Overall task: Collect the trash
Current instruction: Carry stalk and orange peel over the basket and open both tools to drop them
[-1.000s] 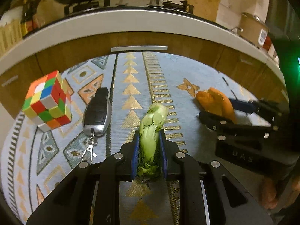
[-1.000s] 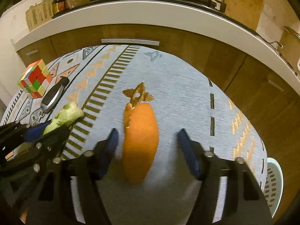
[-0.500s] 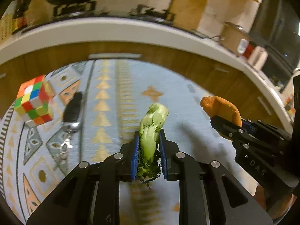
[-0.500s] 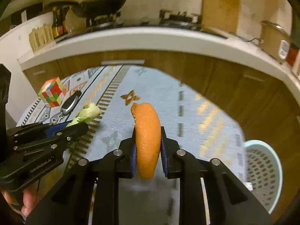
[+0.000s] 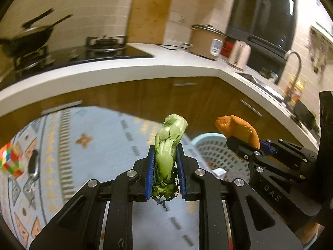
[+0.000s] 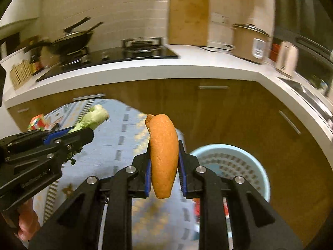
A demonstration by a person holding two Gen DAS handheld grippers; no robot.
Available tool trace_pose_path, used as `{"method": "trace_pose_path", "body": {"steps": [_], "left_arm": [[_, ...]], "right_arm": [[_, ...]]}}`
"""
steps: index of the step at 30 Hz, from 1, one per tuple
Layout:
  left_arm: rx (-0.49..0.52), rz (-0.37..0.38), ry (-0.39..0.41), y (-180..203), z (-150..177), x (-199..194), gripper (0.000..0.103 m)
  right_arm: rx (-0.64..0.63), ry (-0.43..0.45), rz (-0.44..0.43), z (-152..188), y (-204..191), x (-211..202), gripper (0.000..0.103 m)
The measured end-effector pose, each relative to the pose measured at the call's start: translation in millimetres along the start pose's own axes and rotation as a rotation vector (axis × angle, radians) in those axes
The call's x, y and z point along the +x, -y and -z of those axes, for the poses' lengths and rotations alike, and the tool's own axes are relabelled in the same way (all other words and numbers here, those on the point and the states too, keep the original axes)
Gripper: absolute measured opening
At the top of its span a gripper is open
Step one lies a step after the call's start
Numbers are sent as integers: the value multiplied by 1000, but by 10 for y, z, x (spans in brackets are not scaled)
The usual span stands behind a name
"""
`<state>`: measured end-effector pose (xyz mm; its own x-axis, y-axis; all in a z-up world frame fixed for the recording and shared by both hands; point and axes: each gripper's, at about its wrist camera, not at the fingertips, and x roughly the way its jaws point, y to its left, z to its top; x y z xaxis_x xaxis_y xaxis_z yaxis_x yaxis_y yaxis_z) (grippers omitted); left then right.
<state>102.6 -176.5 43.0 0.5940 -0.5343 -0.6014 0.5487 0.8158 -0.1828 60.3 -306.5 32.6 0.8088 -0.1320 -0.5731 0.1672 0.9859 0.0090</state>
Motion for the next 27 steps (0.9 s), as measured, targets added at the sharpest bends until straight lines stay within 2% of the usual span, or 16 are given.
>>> {"method": "trace_pose_path", "body": {"steps": [2,5,9,12,14,18,19,21,22,23,27], "left_arm": [[34,11,-7,206,-45,75,18],[84,30,-20,472,-78,205,18],[131,54,-57,740,-79,438,18],[151,87,-114,905,-46,673,18],[173,128,-151,989,-2,798,18],[168,147,-206,1036,16,1016,19],[156,157,-210,1024,12,1053,21],[138,171,-209,1009,-8,1094,47],[130,174,-191,989,-14,1076,52],[130,177,-177,973,-18,1054,56],[129,160,-159,924,-38,1016,60]], "right_arm": [[28,-3,37,27,194,-31,18],[48,-49,146,107,481,35,19],[134,-107,146,229,827,147,19],[175,-147,163,310,1010,246,19],[213,-181,154,365,1130,323,22],[269,-226,121,465,1296,452,23],[280,-235,112,495,1313,466,26],[311,-249,86,538,1380,520,38],[321,-246,91,546,1399,518,52],[331,-239,99,559,1424,516,58],[348,-240,106,585,1462,524,58]]}}
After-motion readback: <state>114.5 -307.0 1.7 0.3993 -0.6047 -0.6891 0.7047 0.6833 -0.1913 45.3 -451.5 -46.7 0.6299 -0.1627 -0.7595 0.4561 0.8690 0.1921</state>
